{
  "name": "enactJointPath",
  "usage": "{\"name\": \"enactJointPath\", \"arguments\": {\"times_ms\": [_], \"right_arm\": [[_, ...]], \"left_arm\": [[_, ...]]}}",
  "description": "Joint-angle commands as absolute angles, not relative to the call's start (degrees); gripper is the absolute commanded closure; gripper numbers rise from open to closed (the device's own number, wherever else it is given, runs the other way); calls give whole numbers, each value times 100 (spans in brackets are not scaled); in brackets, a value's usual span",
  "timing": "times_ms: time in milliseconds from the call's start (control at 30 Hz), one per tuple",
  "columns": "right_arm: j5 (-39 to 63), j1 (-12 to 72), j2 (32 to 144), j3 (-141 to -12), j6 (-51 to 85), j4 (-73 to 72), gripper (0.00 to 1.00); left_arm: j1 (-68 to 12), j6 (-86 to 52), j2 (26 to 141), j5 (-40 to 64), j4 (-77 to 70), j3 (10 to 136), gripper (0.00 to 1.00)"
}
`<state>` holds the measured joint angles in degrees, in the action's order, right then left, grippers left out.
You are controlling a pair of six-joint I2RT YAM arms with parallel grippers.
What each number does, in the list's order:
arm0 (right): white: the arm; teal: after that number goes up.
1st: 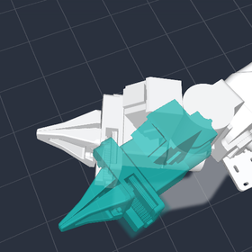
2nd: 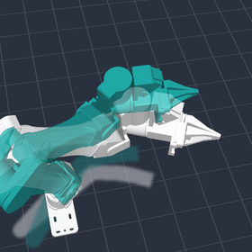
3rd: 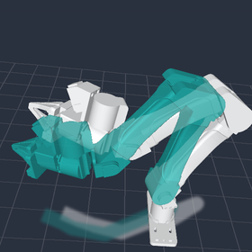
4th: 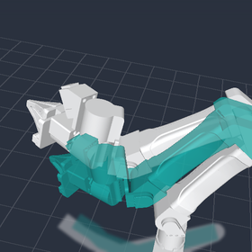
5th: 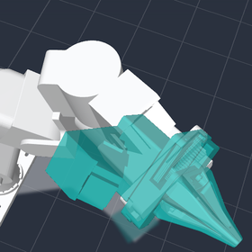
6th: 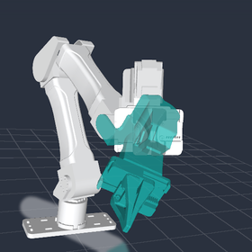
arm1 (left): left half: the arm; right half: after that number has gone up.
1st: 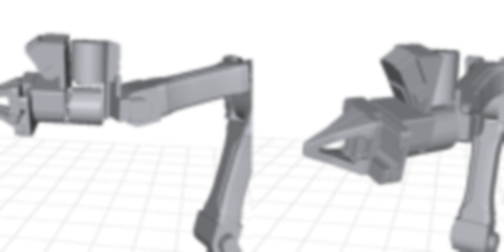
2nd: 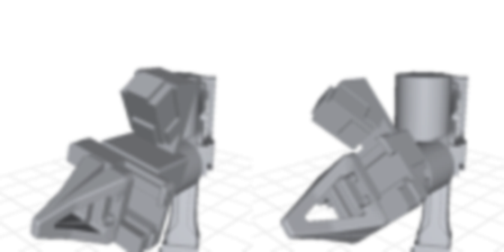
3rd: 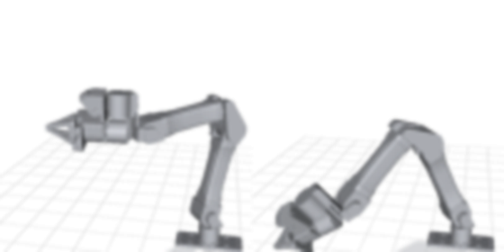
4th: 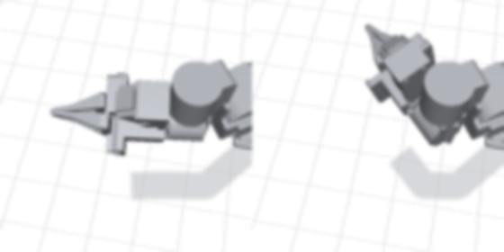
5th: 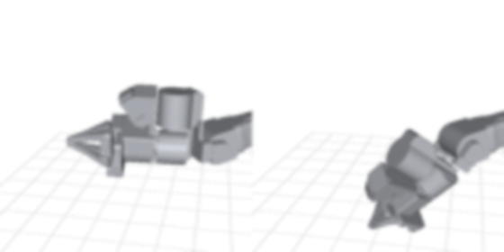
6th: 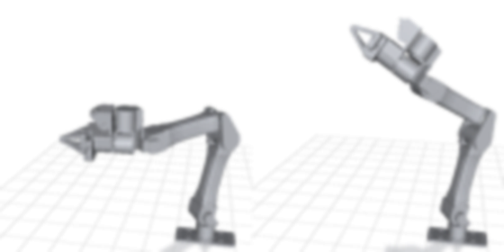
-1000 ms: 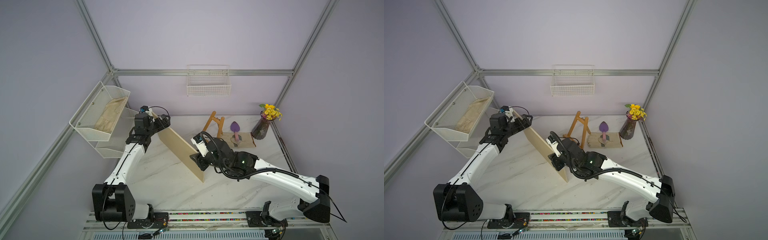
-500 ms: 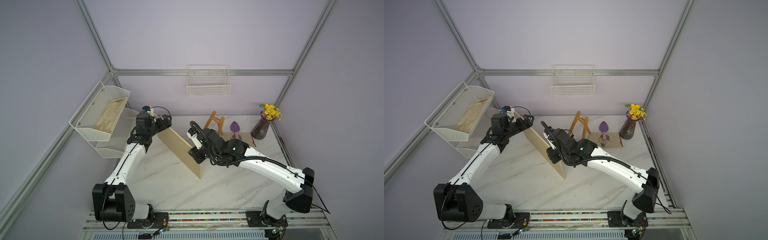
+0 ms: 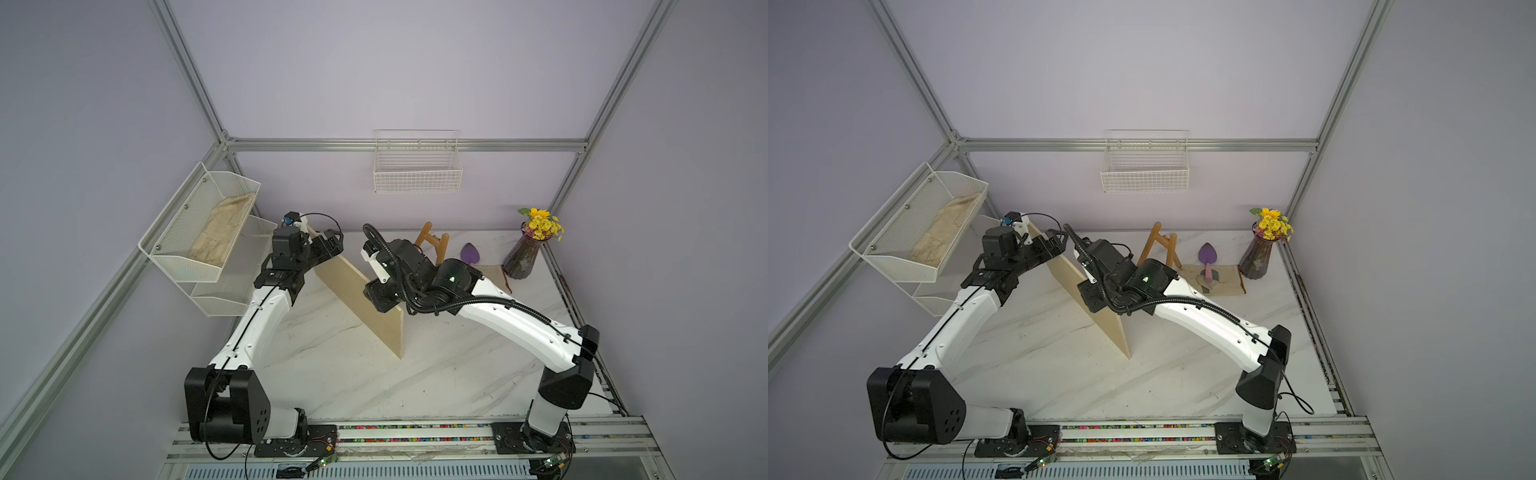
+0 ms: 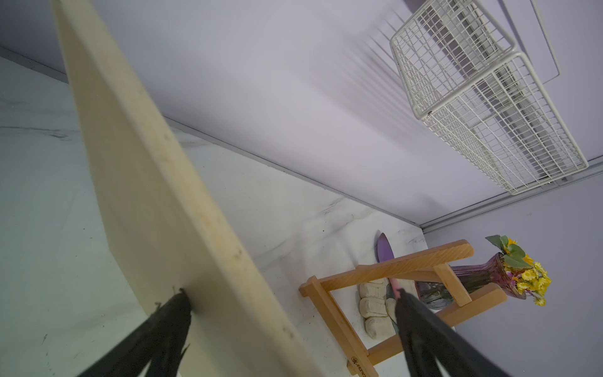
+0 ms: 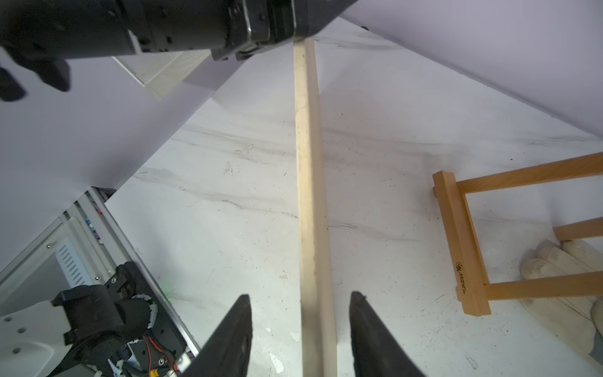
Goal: Assemble the easel
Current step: Pick up the drawing board from the center of the board.
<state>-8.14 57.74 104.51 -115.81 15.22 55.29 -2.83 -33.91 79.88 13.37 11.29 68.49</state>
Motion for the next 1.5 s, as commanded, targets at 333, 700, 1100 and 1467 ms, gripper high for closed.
{"name": "enactJointPath", "arguments": {"times_ms": [333,700,1100,1467], "right_arm": [[-1266,5565,11722,-13290,1295,6415,55],[-1382,5537,11956,-13504,1129,6417,73],[-1468,5520,11718,-13438,907,6095,94],[-1311,5402,11437,-13403,808,5811,100]], "left_arm": [[-396,-3288,8143,1484,1235,6623,3],[-396,-3312,8234,1520,1237,6668,3],[-404,-3338,8152,1473,1274,6758,0],[-402,-3443,7808,1556,1301,6983,0]]}}
